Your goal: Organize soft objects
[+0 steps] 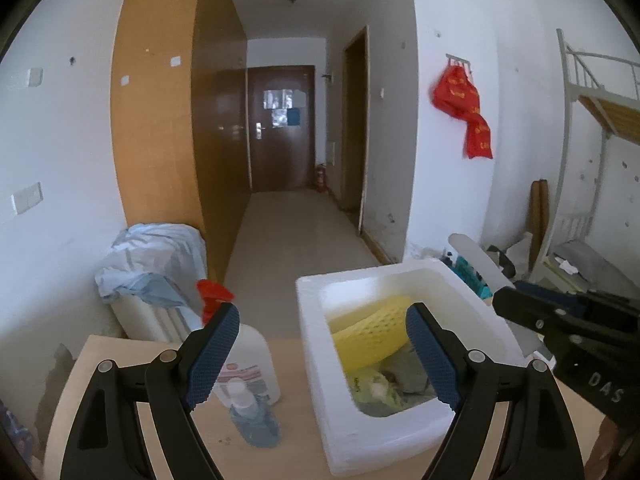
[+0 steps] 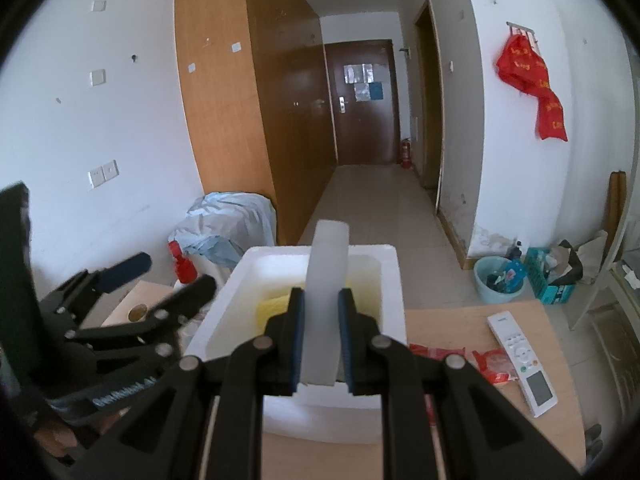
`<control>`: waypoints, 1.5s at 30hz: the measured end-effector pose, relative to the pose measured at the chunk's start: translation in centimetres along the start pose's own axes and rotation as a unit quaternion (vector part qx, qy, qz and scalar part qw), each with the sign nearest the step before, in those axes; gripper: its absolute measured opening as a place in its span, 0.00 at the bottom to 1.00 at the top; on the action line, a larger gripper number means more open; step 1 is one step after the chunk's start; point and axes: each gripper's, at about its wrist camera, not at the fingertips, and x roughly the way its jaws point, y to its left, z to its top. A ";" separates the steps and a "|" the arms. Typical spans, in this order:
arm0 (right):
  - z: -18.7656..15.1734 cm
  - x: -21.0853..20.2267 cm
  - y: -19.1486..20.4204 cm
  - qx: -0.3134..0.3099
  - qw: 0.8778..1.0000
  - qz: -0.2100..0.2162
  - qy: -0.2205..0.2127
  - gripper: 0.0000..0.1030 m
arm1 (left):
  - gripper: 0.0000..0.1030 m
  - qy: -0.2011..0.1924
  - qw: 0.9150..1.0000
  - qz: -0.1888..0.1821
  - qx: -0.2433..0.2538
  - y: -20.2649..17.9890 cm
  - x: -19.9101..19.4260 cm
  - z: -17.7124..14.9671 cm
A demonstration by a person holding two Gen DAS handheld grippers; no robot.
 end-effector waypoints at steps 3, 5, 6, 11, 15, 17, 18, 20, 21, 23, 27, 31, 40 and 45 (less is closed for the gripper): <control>-0.1 0.7 0.0 0.001 1.000 0.006 0.007 0.19 | 0.83 -0.007 1.000 0.016 -0.009 0.7 -0.5 0.2; -0.1 0.9 -0.1 -0.001 1.000 0.011 0.009 0.19 | 0.83 -0.011 0.999 0.026 -0.015 1.2 -0.9 0.4; -0.1 1.2 0.0 -0.001 1.000 0.012 0.011 0.19 | 0.84 -0.012 0.999 0.029 -0.018 1.5 -1.1 0.4; 0.1 2.1 0.5 -0.005 1.000 0.018 0.016 0.19 | 0.90 -0.015 0.998 0.047 -0.038 3.5 -1.8 0.4; 0.0 2.7 0.6 -0.008 1.000 0.017 0.020 0.19 | 0.90 -0.017 0.998 0.050 -0.037 3.8 -2.0 0.5; 0.0 2.9 0.6 -0.009 1.000 0.013 0.022 0.19 | 0.90 -0.015 0.998 0.049 -0.038 3.9 -1.9 0.5; -0.1 2.9 0.6 -0.010 1.000 0.011 0.023 0.19 | 0.90 -0.014 0.998 0.050 -0.039 3.9 -1.7 0.5; -0.1 2.9 0.6 -0.010 1.000 0.009 0.024 0.19 | 0.90 -0.010 0.998 0.050 -0.039 3.9 -1.5 0.4; -0.1 2.9 0.6 -0.010 1.000 0.007 0.023 0.19 | 0.90 -0.008 0.998 0.050 -0.038 3.9 -1.4 0.4; -0.1 2.9 0.6 -0.010 1.000 0.004 0.022 0.19 | 0.90 -0.008 0.998 0.051 -0.038 3.8 -1.3 0.4; 0.0 2.7 0.8 -0.011 1.000 0.005 0.022 0.19 | 0.90 -0.011 0.998 0.050 -0.035 3.6 -1.5 0.4; 0.0 2.8 1.1 -0.008 1.000 0.005 0.021 0.25 | 0.95 -0.018 0.998 0.053 -0.035 3.6 -1.6 0.3; 0.4 2.4 1.1 -0.007 1.000 -0.018 0.008 0.76 | 0.95 -0.020 0.998 0.052 -0.040 3.8 -1.8 0.4; 0.4 2.4 1.1 -0.007 1.000 -0.021 0.007 0.76 | 0.95 -0.020 0.998 0.052 -0.042 3.8 -1.9 0.4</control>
